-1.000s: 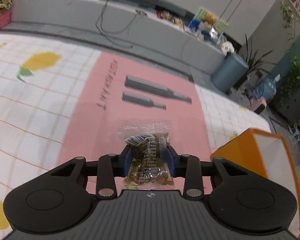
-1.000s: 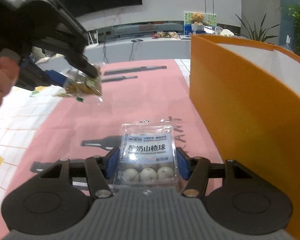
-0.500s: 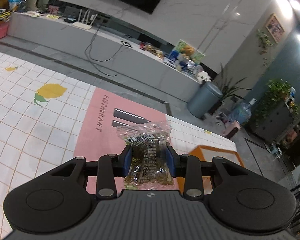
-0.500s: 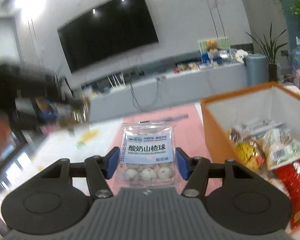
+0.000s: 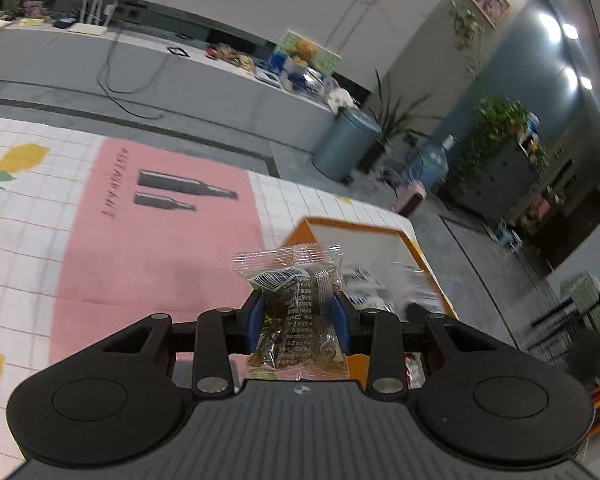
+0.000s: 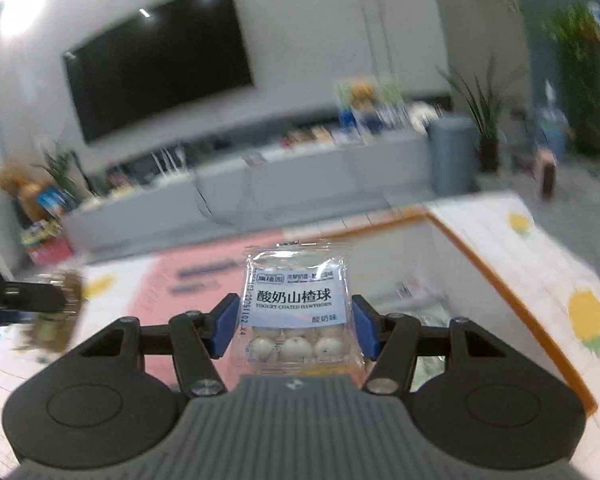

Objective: Organize snacks
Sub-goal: 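Carry the hawthorn pack into the box and open the right gripper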

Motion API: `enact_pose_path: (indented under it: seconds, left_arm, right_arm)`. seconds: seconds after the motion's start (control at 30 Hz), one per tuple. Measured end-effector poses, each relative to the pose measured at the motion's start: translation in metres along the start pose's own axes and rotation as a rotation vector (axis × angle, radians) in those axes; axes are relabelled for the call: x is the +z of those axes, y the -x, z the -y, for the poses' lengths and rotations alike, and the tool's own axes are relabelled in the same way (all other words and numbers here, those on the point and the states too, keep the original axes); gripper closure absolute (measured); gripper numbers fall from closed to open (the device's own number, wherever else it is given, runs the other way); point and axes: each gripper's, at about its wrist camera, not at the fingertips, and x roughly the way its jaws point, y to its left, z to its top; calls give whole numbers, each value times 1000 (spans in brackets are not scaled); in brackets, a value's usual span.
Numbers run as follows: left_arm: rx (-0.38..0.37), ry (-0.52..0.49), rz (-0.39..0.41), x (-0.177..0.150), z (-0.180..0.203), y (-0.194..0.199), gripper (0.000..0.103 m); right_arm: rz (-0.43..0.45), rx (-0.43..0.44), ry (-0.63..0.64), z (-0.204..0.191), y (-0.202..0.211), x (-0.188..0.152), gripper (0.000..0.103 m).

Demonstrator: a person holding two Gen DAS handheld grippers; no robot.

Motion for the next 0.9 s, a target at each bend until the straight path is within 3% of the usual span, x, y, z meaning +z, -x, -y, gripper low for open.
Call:
enact_pose_path:
  seconds: [0.1, 0.27, 0.3, 0.37, 0.53, 0.67, 0.9]
  left_arm:
    - [-7, -20, -32, -6, 5, -8, 63]
    - [4, -48, -57, -14, 8, -13, 63]
    - [5, -51, -64, -15, 9, -14, 63]
    - [8, -58, -75, -19, 10, -14, 63]
    - [6, -95, -92, -29, 19, -13, 63]
    - [-21, -111, -114, -37, 37, -17, 63]
    - [-101, -113, -156, -45, 78, -47, 63]
  right_arm:
    - [-73, -15, -5, 9, -22, -2, 45]
    - [-115, -20, -14, 10, -48, -2, 41]
    - [-133, -24, -15, 9, -55, -2, 37]
    - [-159, -59, -38, 11, -54, -2, 13]
    - [-45, -78, -139, 27, -10, 7, 12]
    - [76, -203, -271, 48, 44, 12, 10]
    - [160, -317, -207, 67, 107, 17, 9]
